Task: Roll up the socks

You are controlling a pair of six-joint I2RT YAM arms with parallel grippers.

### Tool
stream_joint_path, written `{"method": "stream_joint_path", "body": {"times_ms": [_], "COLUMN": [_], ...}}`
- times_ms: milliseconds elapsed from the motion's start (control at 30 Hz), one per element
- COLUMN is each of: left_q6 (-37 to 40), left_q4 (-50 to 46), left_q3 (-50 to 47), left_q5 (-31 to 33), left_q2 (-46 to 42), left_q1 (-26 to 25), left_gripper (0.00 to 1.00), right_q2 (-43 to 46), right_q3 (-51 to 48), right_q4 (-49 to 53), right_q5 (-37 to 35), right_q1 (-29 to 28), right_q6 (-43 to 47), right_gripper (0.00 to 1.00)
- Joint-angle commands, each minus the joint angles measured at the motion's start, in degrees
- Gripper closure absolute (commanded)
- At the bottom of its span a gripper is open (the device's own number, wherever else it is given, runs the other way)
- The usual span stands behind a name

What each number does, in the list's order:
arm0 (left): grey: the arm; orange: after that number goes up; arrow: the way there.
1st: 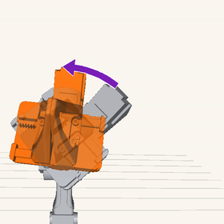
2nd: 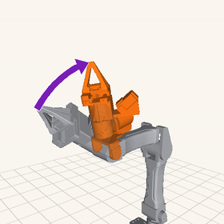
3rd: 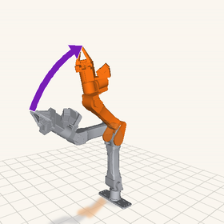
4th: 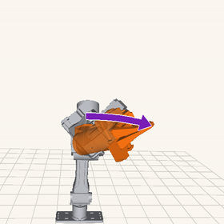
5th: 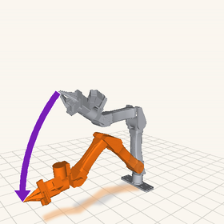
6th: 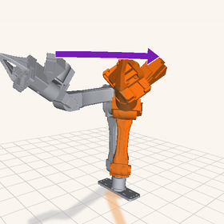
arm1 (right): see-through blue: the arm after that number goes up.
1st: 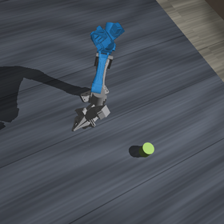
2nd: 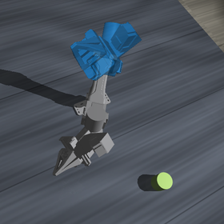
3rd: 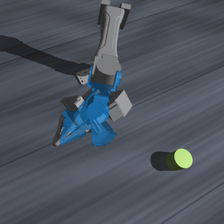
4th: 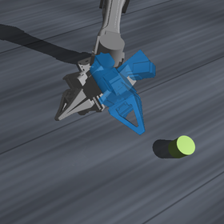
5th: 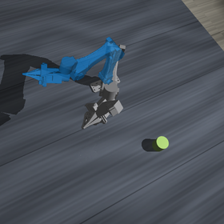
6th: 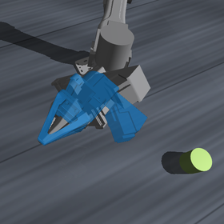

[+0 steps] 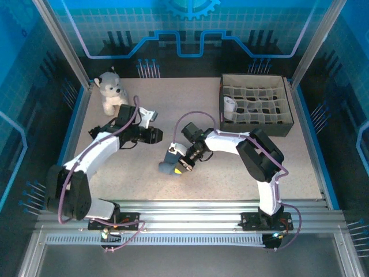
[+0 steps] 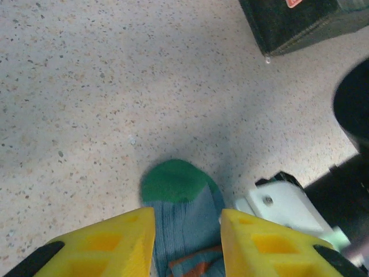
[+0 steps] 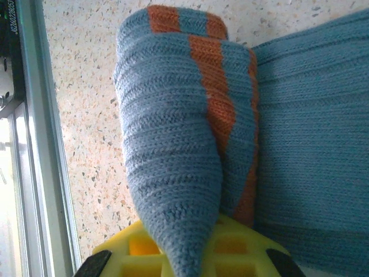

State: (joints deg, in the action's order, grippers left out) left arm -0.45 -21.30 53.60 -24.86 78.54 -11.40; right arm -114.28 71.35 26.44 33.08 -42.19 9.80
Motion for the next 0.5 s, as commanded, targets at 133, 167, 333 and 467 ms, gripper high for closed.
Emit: {"method": "stream_joint_path", "body": {"times_ms": [133,167,333,467], "left_q6": [14.77,17.13,22.10,15.17], "left_q4": [9.43,8.56,2.47,9.80], "left_q3": [-7.11,-6.82,-3.75,-7.90], "left_q5": [-5.38,-4.73,1.04,1.70], "left_q2": [-13.60,-14.38,-14.82,-15.14], "left_q1": [-0.03,0.01,-0.03,0.02], "left_gripper": [0.64,0.65,0.66,0.62], "right_q2": [-5.37,-5.64,-5.69,-6.03], "right_q3": [2.39,2.87,4.35,5.26], "right_q4": [8.58,9.00,9.87,10.39], "right_q5": [-6.43,-6.53,-7.02,-7.85], "right_q1": [1.43,1.65,2.25,2.25], "right_q6": [-0.28,-0.11,0.35,0.39], "right_gripper": [1.00,1.00,1.00,1.00]}}
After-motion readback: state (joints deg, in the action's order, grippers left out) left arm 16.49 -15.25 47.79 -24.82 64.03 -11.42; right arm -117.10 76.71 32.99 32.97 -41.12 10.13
